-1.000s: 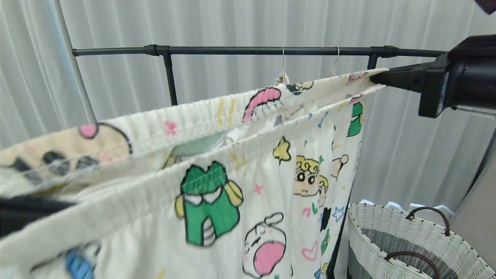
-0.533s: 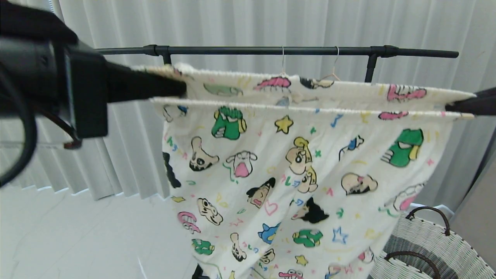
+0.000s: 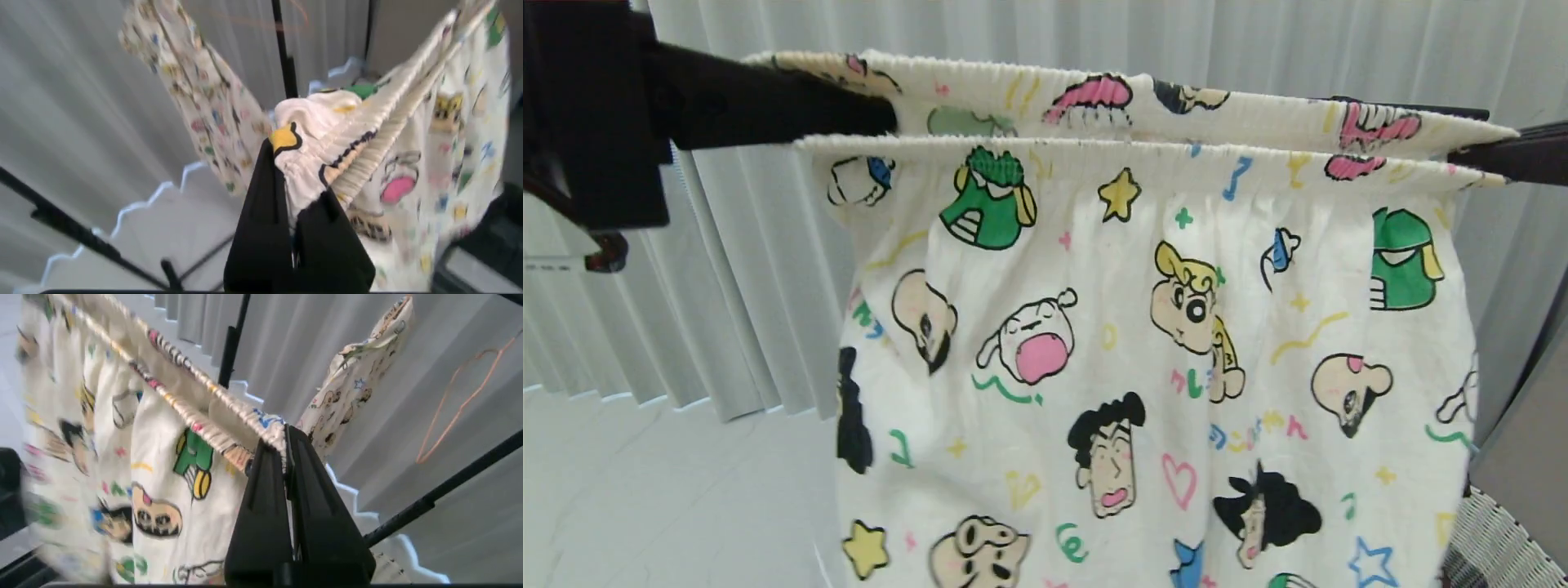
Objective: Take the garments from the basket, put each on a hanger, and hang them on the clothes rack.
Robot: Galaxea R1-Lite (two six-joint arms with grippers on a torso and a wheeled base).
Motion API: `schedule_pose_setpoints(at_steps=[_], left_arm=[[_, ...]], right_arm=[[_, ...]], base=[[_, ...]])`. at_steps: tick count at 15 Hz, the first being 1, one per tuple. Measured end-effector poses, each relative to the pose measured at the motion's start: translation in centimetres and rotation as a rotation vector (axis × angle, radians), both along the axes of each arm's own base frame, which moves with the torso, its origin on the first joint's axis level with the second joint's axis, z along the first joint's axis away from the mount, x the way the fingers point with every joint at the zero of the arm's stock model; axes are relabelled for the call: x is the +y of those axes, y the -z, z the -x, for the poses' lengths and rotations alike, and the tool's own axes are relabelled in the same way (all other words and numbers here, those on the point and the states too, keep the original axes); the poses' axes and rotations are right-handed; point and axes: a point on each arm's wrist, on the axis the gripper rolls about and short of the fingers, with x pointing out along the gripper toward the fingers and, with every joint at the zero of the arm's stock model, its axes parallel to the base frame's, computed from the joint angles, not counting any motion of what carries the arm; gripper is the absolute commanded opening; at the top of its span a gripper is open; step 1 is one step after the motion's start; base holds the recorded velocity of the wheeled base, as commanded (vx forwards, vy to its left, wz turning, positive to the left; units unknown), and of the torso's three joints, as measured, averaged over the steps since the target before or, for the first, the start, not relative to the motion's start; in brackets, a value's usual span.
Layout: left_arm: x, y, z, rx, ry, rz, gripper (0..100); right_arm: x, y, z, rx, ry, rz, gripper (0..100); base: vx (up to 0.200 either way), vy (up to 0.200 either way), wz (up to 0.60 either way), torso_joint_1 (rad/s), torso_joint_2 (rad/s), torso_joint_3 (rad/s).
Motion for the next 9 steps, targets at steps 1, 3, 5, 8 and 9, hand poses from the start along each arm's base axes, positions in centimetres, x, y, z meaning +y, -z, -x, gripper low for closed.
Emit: schedule_pose_setpoints(at_steps=[1, 3, 5, 8, 9], left_arm=[[-0.1, 0.1, -0.1, -0.001, -0.004, -0.009, 0], [-0.6, 2.1, -0.6, 0.039, -0.004, -0.081, 0], [-0.7, 2.3, -0.7, 0.035, -0.005, -0.099, 0], [-0.8, 2.1, -0.9, 0.029, -0.012, -0.098, 0], [-0.8, 2.2, -1.0, 0.031, -0.013, -0.099, 0]], right_arm=[[0.1, 0.7, -0.1, 0.021, 0.003, 0.023, 0], [0.0, 1.5, 0.0, 0.036, 0.009, 0.04, 100], [-0.2, 1.6, 0.1, 0.039, 0.015, 0.041, 100], [-0.2, 2.2, 0.3, 0.053, 0.0, 0.055, 100], [-0.3, 2.7, 0.4, 0.063, -0.004, 0.067, 100]], base=[[0.0, 0.0, 0.0, 0.0, 0.0, 0.0], [0.0, 0.0, 0.0, 0.0, 0.0, 0.0], [0.0, 0.0, 0.0, 0.0, 0.0, 0.0], [0.0, 0.0, 0.0, 0.0, 0.0, 0.0], [0.0, 0.0, 0.0, 0.0, 0.0, 0.0]])
